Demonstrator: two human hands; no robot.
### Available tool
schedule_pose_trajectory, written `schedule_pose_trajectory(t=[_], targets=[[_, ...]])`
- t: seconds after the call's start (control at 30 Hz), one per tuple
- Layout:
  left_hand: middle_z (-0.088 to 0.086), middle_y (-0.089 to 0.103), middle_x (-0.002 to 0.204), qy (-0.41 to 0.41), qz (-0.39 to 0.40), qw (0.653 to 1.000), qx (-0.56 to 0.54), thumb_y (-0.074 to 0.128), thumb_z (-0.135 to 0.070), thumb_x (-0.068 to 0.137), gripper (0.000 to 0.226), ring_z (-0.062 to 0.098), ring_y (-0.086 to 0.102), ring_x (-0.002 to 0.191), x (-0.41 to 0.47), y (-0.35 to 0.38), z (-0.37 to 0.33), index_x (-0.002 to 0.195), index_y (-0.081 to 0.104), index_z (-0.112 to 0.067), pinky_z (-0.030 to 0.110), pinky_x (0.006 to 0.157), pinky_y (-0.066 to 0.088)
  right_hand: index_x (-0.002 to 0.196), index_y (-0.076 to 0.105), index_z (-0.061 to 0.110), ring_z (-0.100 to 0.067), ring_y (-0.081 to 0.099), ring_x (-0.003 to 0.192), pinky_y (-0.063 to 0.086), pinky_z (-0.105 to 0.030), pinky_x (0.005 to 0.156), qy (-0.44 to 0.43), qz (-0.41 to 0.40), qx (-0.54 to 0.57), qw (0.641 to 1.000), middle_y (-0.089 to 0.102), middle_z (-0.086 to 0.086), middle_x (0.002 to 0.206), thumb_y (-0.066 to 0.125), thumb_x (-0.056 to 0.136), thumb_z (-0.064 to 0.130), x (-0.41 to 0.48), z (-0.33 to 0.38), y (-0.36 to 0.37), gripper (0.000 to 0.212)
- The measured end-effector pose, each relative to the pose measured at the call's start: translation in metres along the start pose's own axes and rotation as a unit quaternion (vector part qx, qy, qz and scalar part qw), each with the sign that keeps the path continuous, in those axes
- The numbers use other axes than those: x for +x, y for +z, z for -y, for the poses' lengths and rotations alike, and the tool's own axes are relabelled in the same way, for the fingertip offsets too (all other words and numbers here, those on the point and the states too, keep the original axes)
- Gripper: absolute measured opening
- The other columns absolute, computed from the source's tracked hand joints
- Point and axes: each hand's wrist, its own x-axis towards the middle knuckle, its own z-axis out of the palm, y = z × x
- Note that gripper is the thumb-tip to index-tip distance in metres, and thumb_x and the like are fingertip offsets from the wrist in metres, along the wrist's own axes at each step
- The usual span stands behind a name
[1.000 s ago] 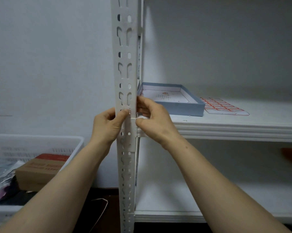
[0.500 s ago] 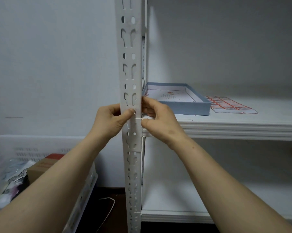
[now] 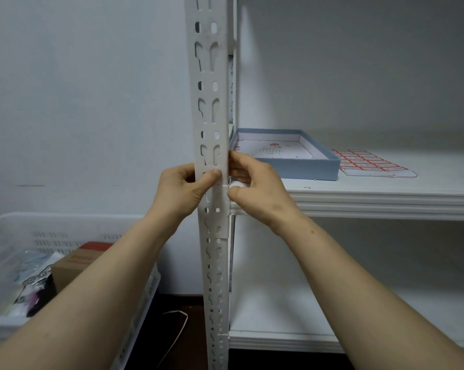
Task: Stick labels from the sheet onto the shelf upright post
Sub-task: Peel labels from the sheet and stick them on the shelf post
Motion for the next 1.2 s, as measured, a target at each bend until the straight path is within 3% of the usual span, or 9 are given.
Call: schedule_pose_trajectory(t=[0.17, 0.53, 0.67, 1.0, 1.2], targets=[[-0.016, 0.067, 0.080, 0.012, 0.005, 1.000, 0.002, 0.063, -0.010, 0.088, 0.012, -0.014, 0.062, 0.066, -0.002, 0.000, 0.003, 0.094, 0.069, -0.018, 0.001, 0.060, 0.043, 0.128, 0.053, 0.020, -0.013, 0.058, 0.112, 0.047, -0.037, 0.100, -0.006, 0.009, 0.000, 1.000, 0.062, 0.001, 0.123, 0.055, 0.079, 0.001, 0.000, 0.000, -0.001, 0.052], [-0.025, 0.070, 0.070, 0.007, 0.025, 0.999, -0.032, 0.063, -0.013, 0.088, 0.013, -0.012, 0.064, 0.073, -0.003, -0.002, 0.008, 0.088, 0.069, -0.025, 0.001, 0.063, 0.044, 0.124, 0.056, 0.020, -0.014, 0.060, 0.108, 0.048, -0.039, 0.098, -0.011, 0.003, -0.003, 1.000, 0.063, -0.001, 0.119, 0.055, 0.075, 0.012, 0.001, -0.003, 0.001, 0.049], [-0.024, 0.070, 0.072, 0.010, 0.022, 0.999, -0.044, 0.063, -0.013, 0.088, 0.013, -0.011, 0.065, 0.074, -0.003, -0.001, 0.011, 0.088, 0.069, -0.025, 0.003, 0.065, 0.045, 0.130, 0.052, 0.020, -0.014, 0.058, 0.112, 0.047, -0.038, 0.100, -0.006, 0.011, -0.008, 1.000, 0.061, -0.001, 0.124, 0.057, 0.078, 0.006, 0.002, -0.004, 0.000, 0.054], [-0.020, 0.073, 0.077, 0.007, 0.028, 0.998, -0.062, 0.063, -0.014, 0.088, 0.012, -0.004, 0.067, 0.079, -0.001, -0.001, 0.013, 0.088, 0.069, -0.024, 0.009, 0.069, 0.049, 0.129, 0.052, 0.020, -0.016, 0.058, 0.113, 0.048, -0.040, 0.099, -0.011, 0.008, -0.007, 1.000, 0.060, -0.002, 0.124, 0.056, 0.074, 0.013, 0.003, -0.007, 0.003, 0.055], [-0.020, 0.072, 0.074, 0.005, 0.013, 0.998, -0.062, 0.064, -0.015, 0.088, 0.009, -0.006, 0.067, 0.076, -0.001, 0.003, 0.012, 0.090, 0.070, -0.021, 0.006, 0.066, 0.047, 0.127, 0.053, 0.019, -0.016, 0.058, 0.112, 0.049, -0.039, 0.098, -0.012, 0.007, -0.011, 1.000, 0.060, -0.003, 0.124, 0.056, 0.077, 0.004, 0.004, -0.009, 0.002, 0.053]])
